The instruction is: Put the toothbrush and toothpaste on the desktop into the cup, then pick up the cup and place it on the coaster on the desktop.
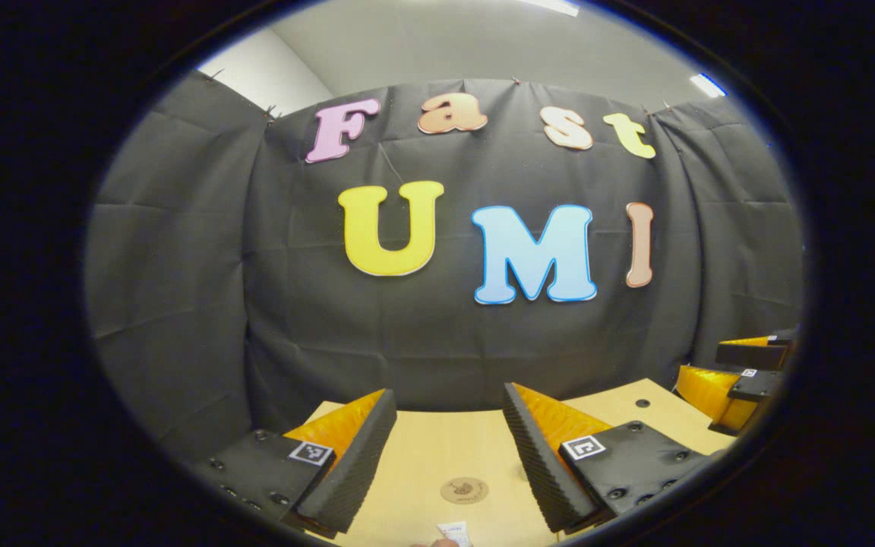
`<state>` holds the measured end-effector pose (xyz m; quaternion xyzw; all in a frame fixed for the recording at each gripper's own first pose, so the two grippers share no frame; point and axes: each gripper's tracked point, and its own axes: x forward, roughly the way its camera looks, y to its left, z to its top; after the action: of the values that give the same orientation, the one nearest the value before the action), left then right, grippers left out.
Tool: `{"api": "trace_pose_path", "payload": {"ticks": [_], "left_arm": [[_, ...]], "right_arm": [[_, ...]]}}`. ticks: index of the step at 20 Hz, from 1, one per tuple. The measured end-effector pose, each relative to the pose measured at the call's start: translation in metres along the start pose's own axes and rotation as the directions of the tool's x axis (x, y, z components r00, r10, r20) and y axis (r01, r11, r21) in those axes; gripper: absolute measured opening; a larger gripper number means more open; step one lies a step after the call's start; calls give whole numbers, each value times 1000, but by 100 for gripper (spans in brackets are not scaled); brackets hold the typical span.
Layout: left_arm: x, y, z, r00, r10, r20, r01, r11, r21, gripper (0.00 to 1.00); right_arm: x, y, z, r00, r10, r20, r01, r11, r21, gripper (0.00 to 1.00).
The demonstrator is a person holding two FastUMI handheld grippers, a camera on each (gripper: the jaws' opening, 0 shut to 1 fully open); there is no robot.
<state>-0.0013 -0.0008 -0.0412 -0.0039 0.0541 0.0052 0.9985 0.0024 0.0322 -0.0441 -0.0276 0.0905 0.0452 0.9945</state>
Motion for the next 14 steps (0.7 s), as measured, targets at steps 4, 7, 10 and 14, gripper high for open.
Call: {"api": "trace_pose_path", "payload": {"ticks": [4, 7, 10, 14], "left_arm": [[3, -4, -36, 997, -16, -82, 16, 1000, 3, 94], [5, -4, -67, 987, -21, -158, 21, 1000, 1, 94], [6, -6, -108, 965, -35, -259, 33, 999, -10, 94], [6, -9, -162, 926, -47, -375, 50, 999, -2, 94]], "right_arm": [[5, 8, -25, 997, 15, -80, -15, 1000, -3, 91], [4, 9, -50, 988, 24, -151, -24, 1000, 1, 92], [6, 10, -87, 964, 28, -266, -27, 1000, 7, 92], [10, 18, -131, 918, 38, -394, -36, 999, 13, 91]]}}
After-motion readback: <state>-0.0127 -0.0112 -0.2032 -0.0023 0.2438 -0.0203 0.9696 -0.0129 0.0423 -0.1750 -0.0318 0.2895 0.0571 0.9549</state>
